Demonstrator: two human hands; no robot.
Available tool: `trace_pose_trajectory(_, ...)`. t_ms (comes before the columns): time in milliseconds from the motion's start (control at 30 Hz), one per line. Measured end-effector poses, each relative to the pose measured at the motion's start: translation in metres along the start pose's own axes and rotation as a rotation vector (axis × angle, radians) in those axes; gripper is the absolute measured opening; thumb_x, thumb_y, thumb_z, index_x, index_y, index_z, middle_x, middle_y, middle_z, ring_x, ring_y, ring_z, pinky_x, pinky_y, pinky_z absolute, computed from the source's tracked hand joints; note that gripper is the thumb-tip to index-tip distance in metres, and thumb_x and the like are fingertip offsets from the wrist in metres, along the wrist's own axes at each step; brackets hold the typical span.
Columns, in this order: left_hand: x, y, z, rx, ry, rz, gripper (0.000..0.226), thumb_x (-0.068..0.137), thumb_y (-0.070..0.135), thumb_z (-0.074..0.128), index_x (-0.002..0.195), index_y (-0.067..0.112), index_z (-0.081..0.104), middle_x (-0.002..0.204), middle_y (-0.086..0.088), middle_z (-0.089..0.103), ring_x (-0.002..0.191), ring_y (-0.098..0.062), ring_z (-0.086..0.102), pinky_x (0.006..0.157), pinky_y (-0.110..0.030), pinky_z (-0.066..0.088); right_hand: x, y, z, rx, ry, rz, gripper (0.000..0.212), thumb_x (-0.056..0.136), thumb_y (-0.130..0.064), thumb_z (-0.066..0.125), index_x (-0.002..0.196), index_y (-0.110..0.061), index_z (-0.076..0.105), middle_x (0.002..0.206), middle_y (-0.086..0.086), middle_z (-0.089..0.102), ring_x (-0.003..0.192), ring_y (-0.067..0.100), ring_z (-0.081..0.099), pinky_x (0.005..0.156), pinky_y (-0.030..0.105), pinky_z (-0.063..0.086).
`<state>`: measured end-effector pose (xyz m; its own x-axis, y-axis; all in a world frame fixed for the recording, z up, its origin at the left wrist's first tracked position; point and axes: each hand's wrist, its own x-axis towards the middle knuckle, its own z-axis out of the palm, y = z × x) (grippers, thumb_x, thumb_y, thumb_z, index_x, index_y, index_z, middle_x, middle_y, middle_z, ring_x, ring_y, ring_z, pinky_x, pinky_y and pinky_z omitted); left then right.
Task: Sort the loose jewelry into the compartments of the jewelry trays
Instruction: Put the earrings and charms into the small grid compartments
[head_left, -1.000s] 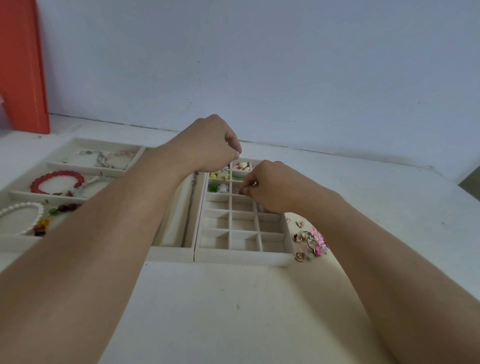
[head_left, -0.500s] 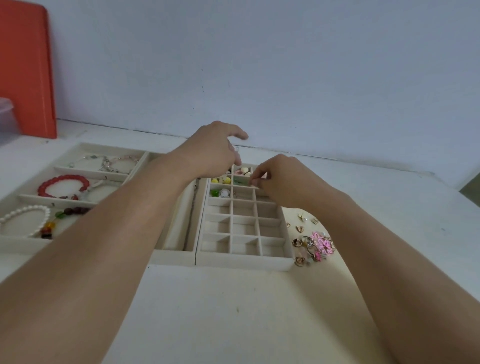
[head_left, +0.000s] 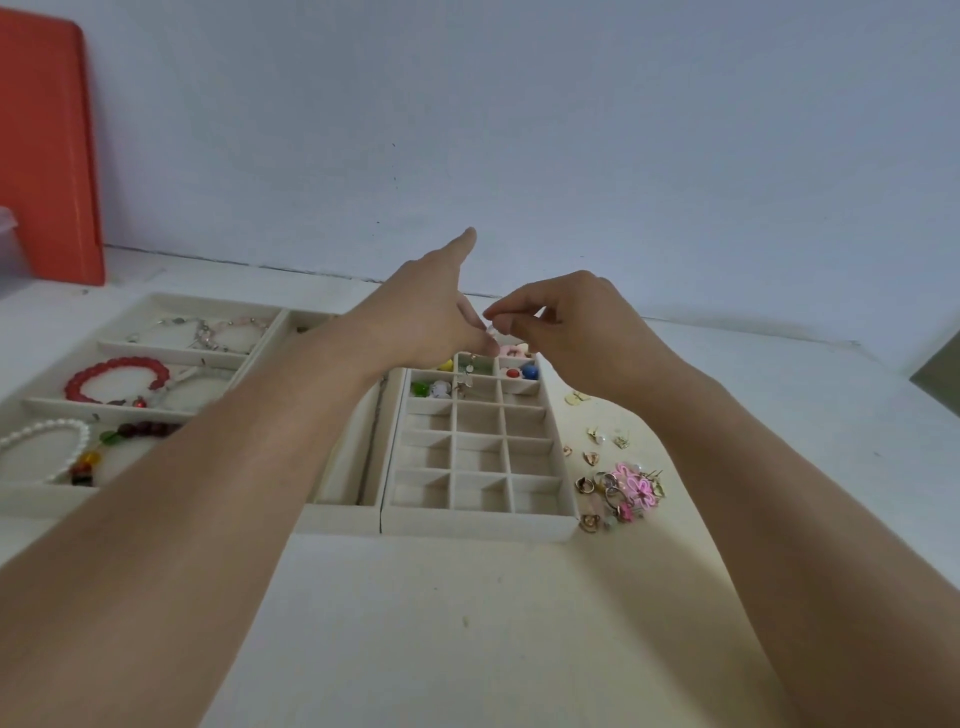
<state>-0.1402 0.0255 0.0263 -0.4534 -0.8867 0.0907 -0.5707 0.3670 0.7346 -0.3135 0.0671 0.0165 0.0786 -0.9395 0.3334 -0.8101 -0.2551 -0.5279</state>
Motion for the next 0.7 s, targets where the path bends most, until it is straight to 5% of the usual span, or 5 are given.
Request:
trace_pose_trajectory(267, 0.0008, -0.0025, 0.0018, -0.032, -0.033, 0.032, 0.122, 0.072, 0.022, 0.090, 0.161, 0.035, 0.008, 0.083, 0.017, 0.077, 0.091, 0.004, 0.067, 0.092, -0.024, 0.044, 0.0011, 0.0001, -0.0052, -0.018, 0.039, 0.016, 0.016, 0.094, -0.018, 0.068, 0.089, -0.027, 0.080, 0.065, -0.030, 0.061, 0.065, -0.018, 0.055, 0.058, 0.001, 0.036)
trace_pose_trajectory(567, 0.0029, -0.0071, 0.0023, -0.060, -0.026, 0.038, 0.121, 0.071, 0.017, 0.091, 0.161, 0.033, 0.012, 0.083, 0.015, 0.078, 0.095, 0.001, 0.068, 0.089, -0.018, 0.044, -0.0029, -0.0041, -0.0047, 0.030, -0.016, 0.027, 0.013, 0.089, -0.019, 0.074, 0.089, -0.031, 0.080, 0.079, -0.018, 0.074, 0.070, 0.008, 0.068, 0.053, 0.010, 0.048)
trace_pose_trajectory(700, 0.0030, -0.0083, 0.0017, -0.045, -0.045, 0.045, 0.118, 0.072, 0.019, 0.090, 0.160, 0.033, 0.013, 0.083, 0.017, 0.077, 0.095, 0.004, 0.067, 0.093, -0.021, 0.043, -0.0017, -0.0020, -0.0077, 0.017, -0.014, 0.065, 0.018, 0.088, -0.016, 0.074, 0.084, -0.032, 0.079, 0.075, -0.015, 0.074, 0.063, -0.002, 0.065, 0.051, 0.006, 0.044)
